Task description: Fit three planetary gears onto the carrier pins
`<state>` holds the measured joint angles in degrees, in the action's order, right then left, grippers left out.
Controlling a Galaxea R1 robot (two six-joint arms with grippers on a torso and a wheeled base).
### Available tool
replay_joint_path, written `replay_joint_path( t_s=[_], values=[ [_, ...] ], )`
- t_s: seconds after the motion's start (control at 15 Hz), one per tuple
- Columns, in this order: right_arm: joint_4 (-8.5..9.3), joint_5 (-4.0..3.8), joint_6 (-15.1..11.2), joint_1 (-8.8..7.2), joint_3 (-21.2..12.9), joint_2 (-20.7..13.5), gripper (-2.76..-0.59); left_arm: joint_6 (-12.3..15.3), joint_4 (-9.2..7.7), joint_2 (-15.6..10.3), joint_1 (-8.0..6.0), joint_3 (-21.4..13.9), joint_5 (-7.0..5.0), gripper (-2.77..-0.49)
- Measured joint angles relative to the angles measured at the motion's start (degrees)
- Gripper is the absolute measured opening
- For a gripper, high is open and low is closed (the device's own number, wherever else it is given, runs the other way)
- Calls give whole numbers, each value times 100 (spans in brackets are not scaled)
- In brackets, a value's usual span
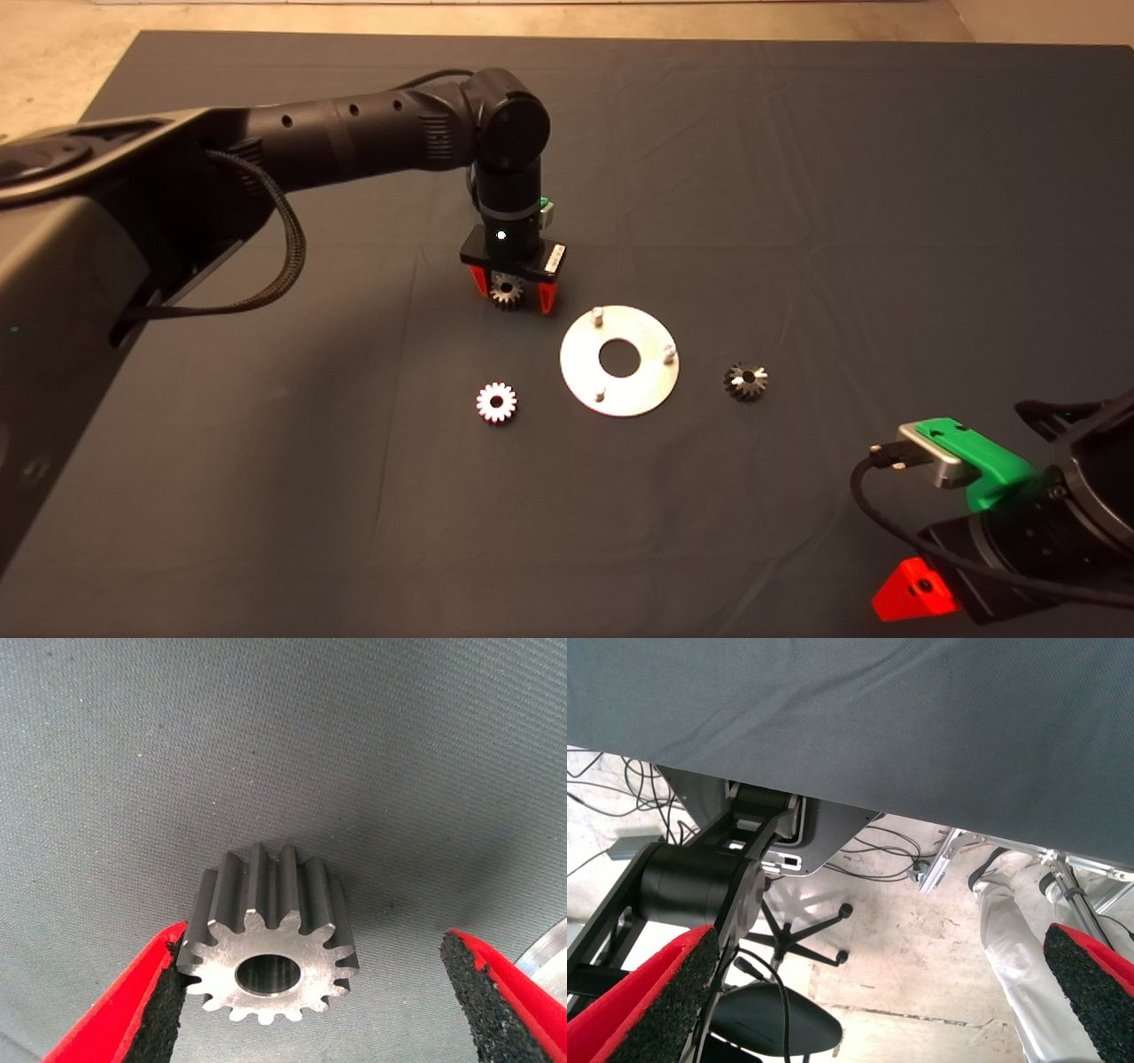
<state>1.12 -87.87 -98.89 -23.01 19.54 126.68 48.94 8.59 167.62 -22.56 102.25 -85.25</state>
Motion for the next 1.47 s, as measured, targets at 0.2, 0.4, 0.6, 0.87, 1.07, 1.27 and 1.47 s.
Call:
replay_joint_path(
  t_s=[0.2, 0.4, 0.6, 0.87, 1.07, 1.27, 1.47],
  values=[
    [1, -1, 0, 1, 0, 2, -63, -1, -1, -20, 0, 0, 5, -146],
    [0, 0, 0, 1, 0, 2, -63, -1, 2, -20, 1, 0, 4, -160],
    [0, 0, 0, 0, 1, 13, -63, 1, 2, -28, 0, 0, 2, -174],
    [0, 0, 0, 1, 0, 13, -63, -1, 0, -30, 2, 2, 5, -175],
    [1, 0, 0, 1, 2, 13, -63, -1, 2, -32, 2, 4, 2, -190],
    [2, 0, 0, 1, 0, 13, -63, -1, -1, -34, 2, 56, 5, -201],
    [0, 0, 0, 1, 0, 13, -63, -1, -16, -32, 0, 305, 83, -215]
  ],
)
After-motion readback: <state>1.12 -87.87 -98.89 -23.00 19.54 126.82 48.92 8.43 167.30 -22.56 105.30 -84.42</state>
